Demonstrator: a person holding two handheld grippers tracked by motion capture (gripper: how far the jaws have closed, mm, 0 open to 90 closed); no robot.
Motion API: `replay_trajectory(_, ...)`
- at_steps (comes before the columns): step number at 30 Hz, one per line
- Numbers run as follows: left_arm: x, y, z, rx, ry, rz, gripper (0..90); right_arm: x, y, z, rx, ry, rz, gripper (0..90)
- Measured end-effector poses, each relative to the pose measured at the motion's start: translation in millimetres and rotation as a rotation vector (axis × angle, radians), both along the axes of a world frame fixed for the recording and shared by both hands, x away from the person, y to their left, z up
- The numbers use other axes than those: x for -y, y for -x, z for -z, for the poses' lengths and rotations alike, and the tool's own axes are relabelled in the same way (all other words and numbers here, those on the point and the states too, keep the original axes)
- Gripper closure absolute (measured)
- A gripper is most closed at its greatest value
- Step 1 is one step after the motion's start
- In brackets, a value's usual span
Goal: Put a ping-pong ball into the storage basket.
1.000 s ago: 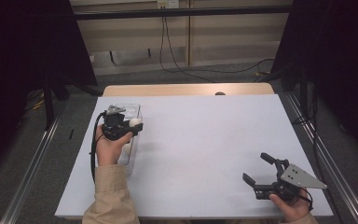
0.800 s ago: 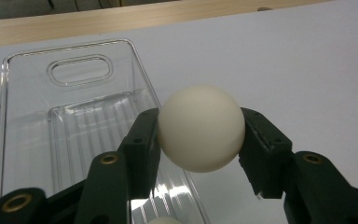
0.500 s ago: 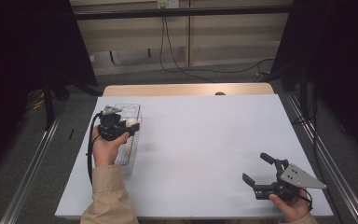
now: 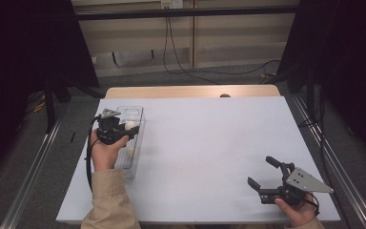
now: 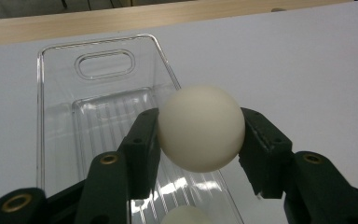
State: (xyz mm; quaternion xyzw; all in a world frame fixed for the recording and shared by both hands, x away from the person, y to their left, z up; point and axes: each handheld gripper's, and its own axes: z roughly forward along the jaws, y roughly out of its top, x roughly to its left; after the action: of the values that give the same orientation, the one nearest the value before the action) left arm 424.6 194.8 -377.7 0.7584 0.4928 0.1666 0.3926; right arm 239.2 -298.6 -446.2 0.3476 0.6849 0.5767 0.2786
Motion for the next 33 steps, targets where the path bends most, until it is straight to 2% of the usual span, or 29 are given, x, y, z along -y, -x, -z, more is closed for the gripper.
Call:
replay_trajectory(6,-3.3,1.1,-0.5,0.005,0.001,-0.016,51.0,-0.5,-0.1,0.2,0.001,0.001,-0.002,4.4)
replay_trajectory(19,-8.9,1.1,2.8,0.005,-0.039,-0.028,51.0,-0.3,0.0,-0.1,0.000,-0.001,-0.002,4.4)
replay_trajectory(26,-10.6,1.3,4.7,0.011,-0.043,-0.037,50.9,-0.3,0.0,-0.1,0.000,0.000,-0.003,4.4)
replay_trajectory(33,-14.4,0.5,8.8,-0.003,-0.054,-0.050,50.9,-0.5,-0.1,-0.1,0.000,0.000,-0.003,4.4)
